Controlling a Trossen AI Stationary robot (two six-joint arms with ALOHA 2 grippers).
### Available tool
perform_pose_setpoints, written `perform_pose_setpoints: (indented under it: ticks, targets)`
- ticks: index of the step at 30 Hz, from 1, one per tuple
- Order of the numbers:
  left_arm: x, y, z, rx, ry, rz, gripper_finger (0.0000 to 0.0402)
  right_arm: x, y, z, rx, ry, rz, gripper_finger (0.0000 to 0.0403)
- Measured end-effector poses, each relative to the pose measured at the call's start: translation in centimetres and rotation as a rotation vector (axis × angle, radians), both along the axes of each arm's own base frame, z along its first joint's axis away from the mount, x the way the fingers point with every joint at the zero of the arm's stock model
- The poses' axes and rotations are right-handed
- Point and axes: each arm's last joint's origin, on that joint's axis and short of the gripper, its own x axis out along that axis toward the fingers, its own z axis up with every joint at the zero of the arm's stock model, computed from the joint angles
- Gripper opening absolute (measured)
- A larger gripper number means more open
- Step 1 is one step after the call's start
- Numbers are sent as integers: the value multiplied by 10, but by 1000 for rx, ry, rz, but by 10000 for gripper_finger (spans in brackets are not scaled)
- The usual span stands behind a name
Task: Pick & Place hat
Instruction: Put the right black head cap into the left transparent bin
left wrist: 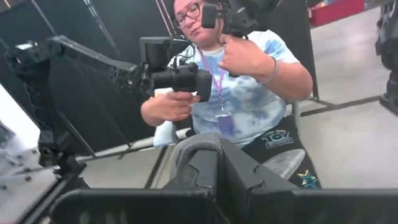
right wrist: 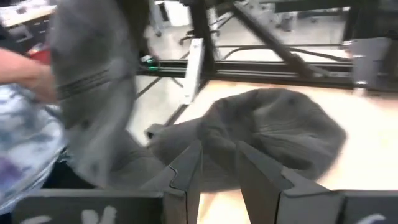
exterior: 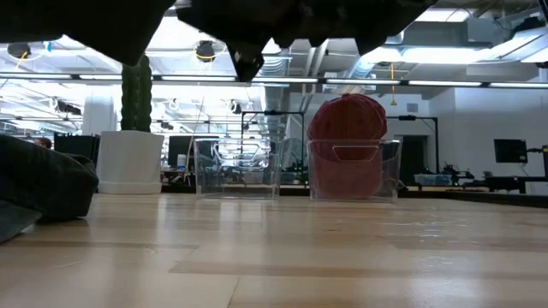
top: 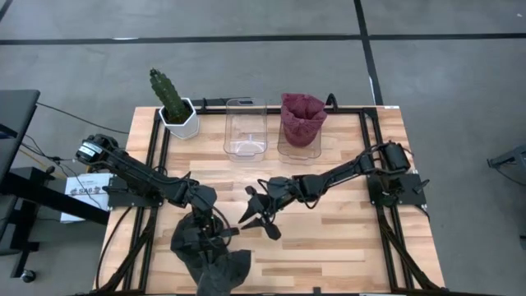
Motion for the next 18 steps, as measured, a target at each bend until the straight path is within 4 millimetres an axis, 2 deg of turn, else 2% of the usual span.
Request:
perform_pose_setpoints:
  ticks: [3,7,14,18]
  targets:
    - [1,1,0,4,-33,1,10,-4,14,0,11,2,71,88]
    - [3,6,1,1,-54,9,10,-3,35,-12,35,15,131,88]
    - [8,16,2,-4,-61,40,10,24,69,-35,69,59,286,88]
    - [8,17,2,-11,-17,35,10,35,73,-29,97,38,390,88]
